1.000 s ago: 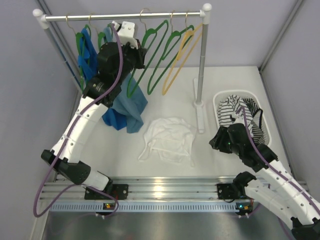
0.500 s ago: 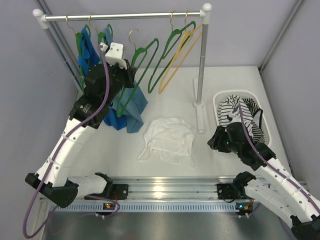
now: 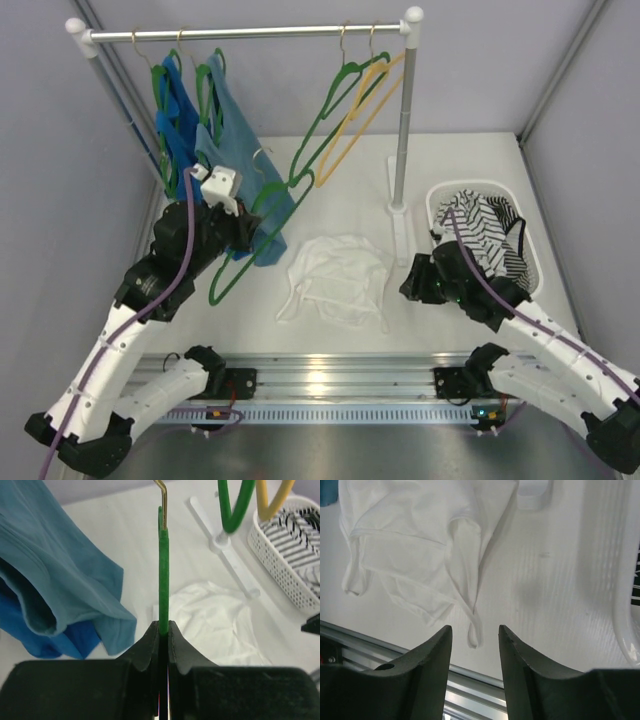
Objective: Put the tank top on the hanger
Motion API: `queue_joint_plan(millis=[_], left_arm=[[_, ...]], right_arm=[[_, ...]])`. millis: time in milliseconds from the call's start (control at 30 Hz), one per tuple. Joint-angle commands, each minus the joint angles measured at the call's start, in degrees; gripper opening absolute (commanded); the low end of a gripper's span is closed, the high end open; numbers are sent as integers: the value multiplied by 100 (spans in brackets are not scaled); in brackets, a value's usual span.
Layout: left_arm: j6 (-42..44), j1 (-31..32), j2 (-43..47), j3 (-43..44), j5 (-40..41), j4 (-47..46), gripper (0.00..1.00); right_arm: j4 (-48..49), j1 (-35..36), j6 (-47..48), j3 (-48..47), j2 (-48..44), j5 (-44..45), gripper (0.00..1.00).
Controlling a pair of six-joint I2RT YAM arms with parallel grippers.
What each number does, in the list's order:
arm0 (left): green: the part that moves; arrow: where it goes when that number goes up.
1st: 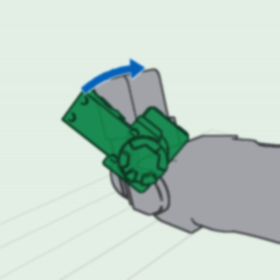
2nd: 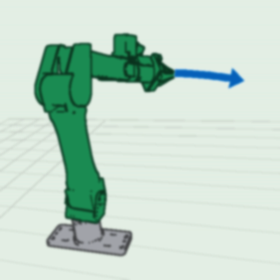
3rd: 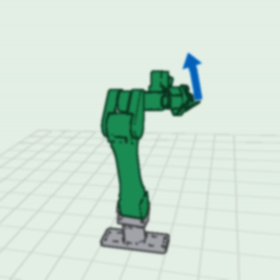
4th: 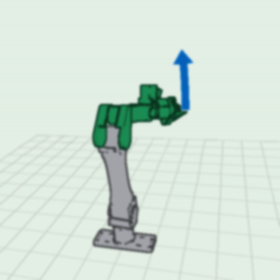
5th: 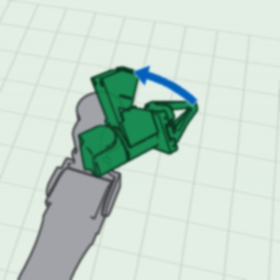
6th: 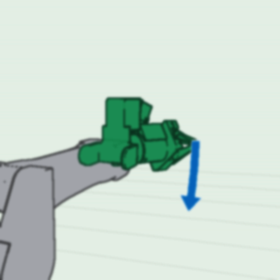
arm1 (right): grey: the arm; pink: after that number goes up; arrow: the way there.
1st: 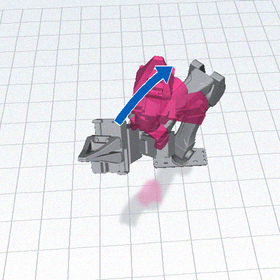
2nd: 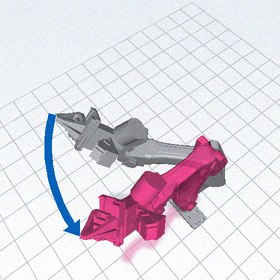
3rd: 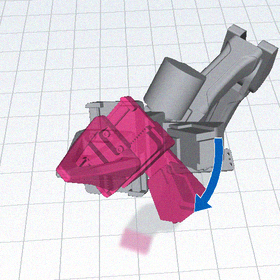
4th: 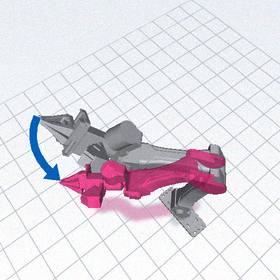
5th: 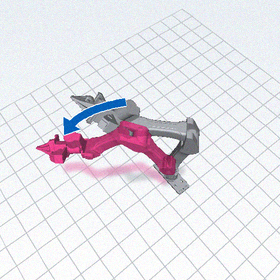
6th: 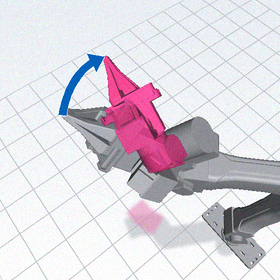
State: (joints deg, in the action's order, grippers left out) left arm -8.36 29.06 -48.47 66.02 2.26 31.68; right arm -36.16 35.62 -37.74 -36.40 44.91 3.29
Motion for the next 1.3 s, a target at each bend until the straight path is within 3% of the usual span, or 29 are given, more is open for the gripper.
queue_joint_plan(millis=[0, 200, 400, 800, 900, 933, 1033, 1267], left_arm=[[-60, 21, 267, -430, -673, 373, 0], [-96, 21, 610, -1003, -1675, 558, 0], [10, 21, 611, -1047, -2790, 690, 0], [159, 30, 610, -942, -3398, 963, 0], [159, 56, 575, -951, -3610, 945, 0], [159, 65, 567, -951, -3636, 954, 0], [194, 117, 505, -959, -3654, 936, 0], [230, 258, 321, -977, -3689, 919, 0]], right_arm=[[522, 418, -93, 81, 299, 92, 42], [864, 990, -164, 195, 975, 348, 42], [1269, 1307, -146, 546, 1494, 190, 34], [1735, 1800, -436, 714, 2286, 505, 32], [1744, 1800, -480, 696, 2330, 602, 23], [1709, 1800, -533, 687, 2339, 646, 14], [1525, 1800, -603, 626, 2208, 883, 2], [980, 1686, -735, 371, 1548, 1411, 0]])
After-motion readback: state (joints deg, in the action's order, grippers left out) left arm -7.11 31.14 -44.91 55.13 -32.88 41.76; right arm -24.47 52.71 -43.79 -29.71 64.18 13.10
